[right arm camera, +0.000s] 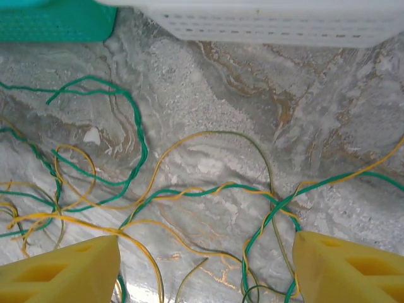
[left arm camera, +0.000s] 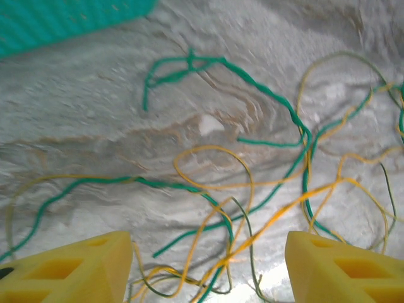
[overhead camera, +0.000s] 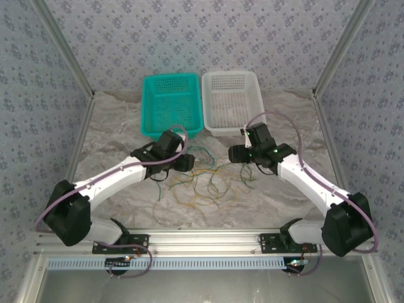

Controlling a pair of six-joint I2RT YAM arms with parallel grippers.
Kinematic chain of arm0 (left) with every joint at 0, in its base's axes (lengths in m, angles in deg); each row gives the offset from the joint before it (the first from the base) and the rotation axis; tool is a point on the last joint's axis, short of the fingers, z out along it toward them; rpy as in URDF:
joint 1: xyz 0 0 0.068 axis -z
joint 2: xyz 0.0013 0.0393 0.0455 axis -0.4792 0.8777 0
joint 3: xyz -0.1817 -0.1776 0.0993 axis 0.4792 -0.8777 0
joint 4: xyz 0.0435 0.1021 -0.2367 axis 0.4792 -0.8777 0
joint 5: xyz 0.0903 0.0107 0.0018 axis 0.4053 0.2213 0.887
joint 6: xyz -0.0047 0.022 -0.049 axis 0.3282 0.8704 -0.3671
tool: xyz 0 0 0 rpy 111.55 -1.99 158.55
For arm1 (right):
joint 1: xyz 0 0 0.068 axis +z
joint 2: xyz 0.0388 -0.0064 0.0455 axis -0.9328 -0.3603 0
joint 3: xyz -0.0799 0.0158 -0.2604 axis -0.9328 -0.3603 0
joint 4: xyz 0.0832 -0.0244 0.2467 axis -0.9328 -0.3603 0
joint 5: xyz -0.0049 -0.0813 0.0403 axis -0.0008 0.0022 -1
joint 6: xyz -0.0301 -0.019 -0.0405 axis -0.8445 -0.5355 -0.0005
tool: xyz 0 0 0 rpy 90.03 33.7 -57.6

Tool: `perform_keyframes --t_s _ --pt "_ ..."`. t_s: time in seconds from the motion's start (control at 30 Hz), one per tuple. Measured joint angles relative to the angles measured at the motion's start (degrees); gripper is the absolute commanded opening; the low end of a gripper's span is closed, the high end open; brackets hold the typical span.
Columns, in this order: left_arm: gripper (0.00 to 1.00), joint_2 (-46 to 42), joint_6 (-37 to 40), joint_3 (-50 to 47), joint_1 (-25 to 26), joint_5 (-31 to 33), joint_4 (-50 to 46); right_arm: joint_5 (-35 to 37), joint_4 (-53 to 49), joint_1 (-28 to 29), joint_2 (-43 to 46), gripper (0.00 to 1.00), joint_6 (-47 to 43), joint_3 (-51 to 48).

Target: Untangle the cables

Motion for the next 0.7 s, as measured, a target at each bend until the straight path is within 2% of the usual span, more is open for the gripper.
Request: perform_keyframes --t_s 0.1,0.2,0.4,0.57,0.7 --pt "0.63 2.2 2.5 -0.2 0.5 -3.4 1.2 1.2 4.3 0.1 3.6 0.75 -0.9 -5.3" --pt "0.58 4.5 4.2 -0.3 0.9 -3.9 2.7 4.2 9.7 0.8 7.5 0.76 -1.6 -10.6" --pt "0.48 8.7 4.3 -0.1 0.7 0.5 3.0 11.1 21.1 3.7 14.2 0.77 -4.1 -18.8" --pt "0.49 9.0 4.0 1.5 -0.4 2.6 3.5 16.7 29.8 4.4 16.4 0.78 -5.2 -25.1" --pt "0.57 9.8 5.1 3.2 -0.6 2.3 4.1 18.6 31.9 4.6 16.4 0.78 -5.6 -26.6"
